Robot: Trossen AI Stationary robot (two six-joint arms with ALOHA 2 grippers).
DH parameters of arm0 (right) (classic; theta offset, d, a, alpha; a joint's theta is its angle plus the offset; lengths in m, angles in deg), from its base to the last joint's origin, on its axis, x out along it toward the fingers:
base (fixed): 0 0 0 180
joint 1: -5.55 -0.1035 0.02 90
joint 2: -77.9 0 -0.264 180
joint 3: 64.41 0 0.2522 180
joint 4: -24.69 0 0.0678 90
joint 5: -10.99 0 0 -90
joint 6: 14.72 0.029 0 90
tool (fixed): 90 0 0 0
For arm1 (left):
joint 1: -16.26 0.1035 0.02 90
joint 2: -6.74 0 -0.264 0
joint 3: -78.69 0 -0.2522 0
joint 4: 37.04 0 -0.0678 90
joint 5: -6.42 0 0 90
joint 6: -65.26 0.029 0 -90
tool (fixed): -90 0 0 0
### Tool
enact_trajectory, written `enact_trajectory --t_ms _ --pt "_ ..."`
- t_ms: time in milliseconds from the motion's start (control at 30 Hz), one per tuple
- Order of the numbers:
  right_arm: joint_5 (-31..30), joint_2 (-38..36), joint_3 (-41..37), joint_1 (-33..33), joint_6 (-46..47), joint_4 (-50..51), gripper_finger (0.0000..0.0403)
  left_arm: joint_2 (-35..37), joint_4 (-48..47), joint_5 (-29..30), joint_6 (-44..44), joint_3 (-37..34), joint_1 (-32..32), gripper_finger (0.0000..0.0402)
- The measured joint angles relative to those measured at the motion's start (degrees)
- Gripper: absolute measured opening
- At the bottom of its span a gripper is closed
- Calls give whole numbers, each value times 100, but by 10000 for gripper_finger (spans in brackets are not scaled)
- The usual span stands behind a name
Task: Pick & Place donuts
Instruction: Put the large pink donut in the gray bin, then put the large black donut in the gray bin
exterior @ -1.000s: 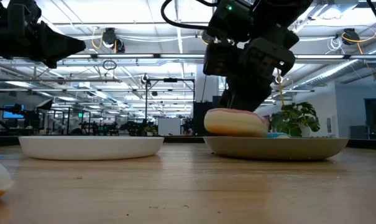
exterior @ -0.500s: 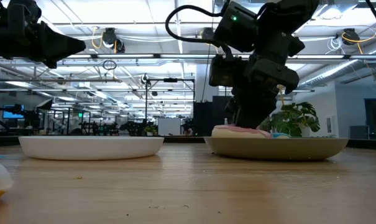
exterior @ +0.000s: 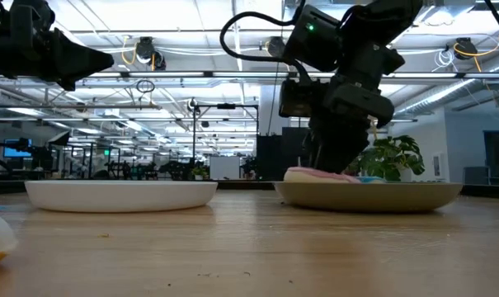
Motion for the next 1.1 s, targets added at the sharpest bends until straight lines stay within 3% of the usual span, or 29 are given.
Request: enact_trajectory --t_ms 267,567,900,1100 --pt "-2 0 103 0 5 187 190 0 0 0 0 0 0 49" --pt "-164 0 481 -11 42 696 243 0 -4 0 35 0 0 49" --pt "-168 0 887 2 75 1343 261 -2 -6 0 33 0 0 49" --pt "-178 -57 1613 -1 92 2696 251 -1 -7 0 28 0 0 49"
